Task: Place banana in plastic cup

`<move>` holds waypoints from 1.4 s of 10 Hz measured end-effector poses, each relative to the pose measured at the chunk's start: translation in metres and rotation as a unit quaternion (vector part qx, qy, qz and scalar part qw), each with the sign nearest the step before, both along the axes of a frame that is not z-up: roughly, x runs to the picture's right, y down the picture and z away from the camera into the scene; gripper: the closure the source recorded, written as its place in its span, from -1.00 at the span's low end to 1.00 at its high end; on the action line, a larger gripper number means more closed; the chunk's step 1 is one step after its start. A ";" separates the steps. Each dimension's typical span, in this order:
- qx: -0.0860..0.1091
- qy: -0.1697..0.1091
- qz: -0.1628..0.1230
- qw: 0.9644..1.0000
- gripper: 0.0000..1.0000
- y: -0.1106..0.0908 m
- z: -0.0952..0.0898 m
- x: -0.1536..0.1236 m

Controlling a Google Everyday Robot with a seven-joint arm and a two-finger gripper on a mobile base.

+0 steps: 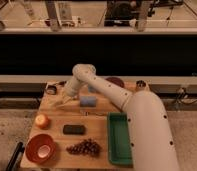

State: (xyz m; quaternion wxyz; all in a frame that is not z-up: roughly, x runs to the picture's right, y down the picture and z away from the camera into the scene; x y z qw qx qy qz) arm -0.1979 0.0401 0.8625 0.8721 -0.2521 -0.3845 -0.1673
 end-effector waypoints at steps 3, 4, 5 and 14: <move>0.028 0.012 0.048 0.998 1.00 -0.051 -0.038 0.042; 0.034 0.019 0.064 0.997 1.00 -0.062 -0.045 0.058; 0.039 0.023 0.076 0.996 1.00 -0.067 -0.047 0.064; 0.094 0.041 0.105 0.989 1.00 -0.082 -0.016 0.073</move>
